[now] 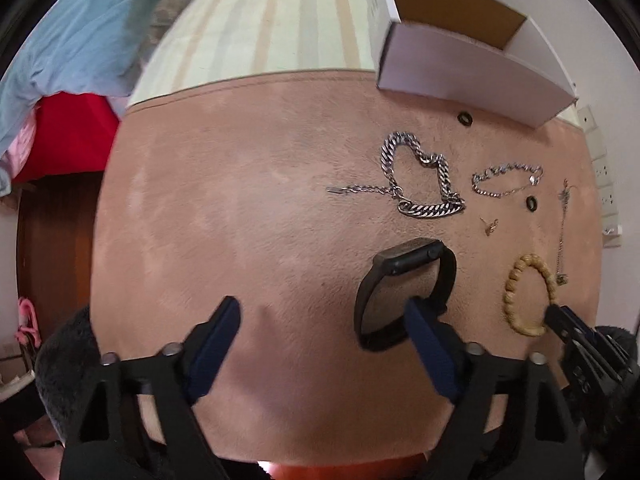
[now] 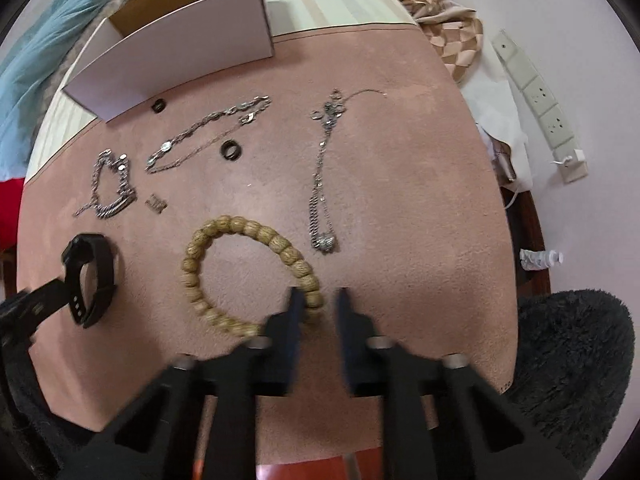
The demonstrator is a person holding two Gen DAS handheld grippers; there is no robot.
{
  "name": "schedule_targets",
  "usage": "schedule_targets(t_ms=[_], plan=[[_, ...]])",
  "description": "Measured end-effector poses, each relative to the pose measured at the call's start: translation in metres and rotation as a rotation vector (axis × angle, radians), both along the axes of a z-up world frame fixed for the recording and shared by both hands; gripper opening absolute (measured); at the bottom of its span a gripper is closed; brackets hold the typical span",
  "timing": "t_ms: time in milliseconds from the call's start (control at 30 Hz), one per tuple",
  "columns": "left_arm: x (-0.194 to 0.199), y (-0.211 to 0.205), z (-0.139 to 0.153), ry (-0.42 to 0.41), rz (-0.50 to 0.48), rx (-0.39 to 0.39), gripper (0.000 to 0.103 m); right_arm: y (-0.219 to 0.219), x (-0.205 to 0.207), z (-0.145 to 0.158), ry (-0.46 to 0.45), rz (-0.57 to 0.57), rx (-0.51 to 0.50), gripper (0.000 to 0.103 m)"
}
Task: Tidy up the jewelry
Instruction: 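Grasp the black smartwatch with the left tool while the right tool grasps the wooden bead bracelet, then lift and carry the watch and bead bracelet with both tools into the white box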
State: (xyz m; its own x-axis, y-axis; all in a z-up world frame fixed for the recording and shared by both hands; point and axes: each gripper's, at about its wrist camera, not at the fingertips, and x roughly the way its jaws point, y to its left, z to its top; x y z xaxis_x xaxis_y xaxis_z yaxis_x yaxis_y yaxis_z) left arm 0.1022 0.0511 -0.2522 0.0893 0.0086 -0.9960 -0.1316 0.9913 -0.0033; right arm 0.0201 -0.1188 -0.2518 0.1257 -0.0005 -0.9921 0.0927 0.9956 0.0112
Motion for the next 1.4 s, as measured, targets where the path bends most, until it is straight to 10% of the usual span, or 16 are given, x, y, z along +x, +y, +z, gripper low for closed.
schedule_targets(t_ms=[167, 400, 700, 1133, 1400], plan=[[0.000, -0.006, -0.010, 0.013, -0.022, -0.045, 0.024, -0.004, -0.009, 0.002, 0.041, 0.014, 0.026, 0.010], [-0.023, -0.006, -0.015, -0.018, -0.025, -0.058, 0.005, -0.011, -0.003, -0.001, 0.030, 0.011, 0.025, 0.010], [-0.066, 0.001, -0.005, -0.106, 0.005, -0.057, 0.002, 0.006, -0.005, 0.000, -0.024, 0.057, -0.037, 0.010], [-0.099, 0.045, 0.051, -0.223, 0.037, -0.155, 0.002, 0.006, 0.000, 0.065, -0.183, 0.047, 0.147, 0.009], [-0.078, 0.049, 0.021, -0.103, -0.023, -0.212, 0.040, 0.013, 0.011, 0.074, -0.211, 0.083, 0.129, 0.009]])
